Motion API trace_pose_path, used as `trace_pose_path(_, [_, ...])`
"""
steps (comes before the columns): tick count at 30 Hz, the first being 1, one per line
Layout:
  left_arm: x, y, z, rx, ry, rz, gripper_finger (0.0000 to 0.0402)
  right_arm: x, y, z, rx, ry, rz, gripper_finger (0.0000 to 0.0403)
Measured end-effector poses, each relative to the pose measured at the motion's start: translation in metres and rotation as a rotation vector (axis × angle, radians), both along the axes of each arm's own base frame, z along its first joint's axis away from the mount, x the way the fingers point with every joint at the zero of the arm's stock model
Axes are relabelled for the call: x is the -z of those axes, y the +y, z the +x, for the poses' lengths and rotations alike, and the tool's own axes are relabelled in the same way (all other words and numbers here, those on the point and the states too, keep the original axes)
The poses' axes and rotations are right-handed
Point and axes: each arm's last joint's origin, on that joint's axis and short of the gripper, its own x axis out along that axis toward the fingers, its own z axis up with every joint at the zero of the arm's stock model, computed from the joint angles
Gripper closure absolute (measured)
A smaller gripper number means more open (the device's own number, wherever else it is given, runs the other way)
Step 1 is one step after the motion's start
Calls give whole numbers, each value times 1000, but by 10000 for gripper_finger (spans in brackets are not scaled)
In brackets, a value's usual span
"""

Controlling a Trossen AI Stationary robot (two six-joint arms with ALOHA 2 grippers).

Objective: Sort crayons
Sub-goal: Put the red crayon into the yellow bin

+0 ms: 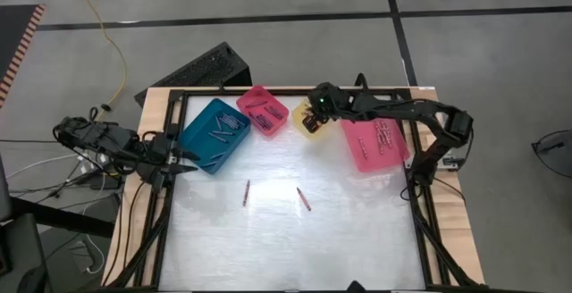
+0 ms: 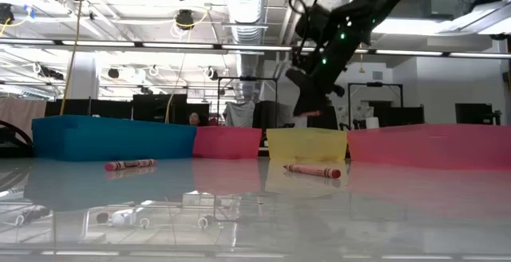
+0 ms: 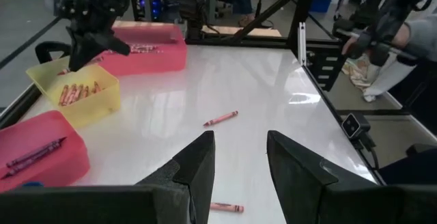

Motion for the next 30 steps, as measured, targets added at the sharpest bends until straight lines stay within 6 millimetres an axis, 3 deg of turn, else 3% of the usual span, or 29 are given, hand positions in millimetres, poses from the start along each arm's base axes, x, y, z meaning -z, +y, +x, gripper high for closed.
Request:
trace_pose_path(10, [3,0,-1,-7,34,-16,278,34,-22,3,29,92,32,397])
trace_pose_path(24, [4,0,-1,-8,40,-14,278,32,-22,4,27,94,-6,322])
trace_pose_path(30, [4,0,-1,-8,41,-13,278,19,-11,17,-101,-4,142,320])
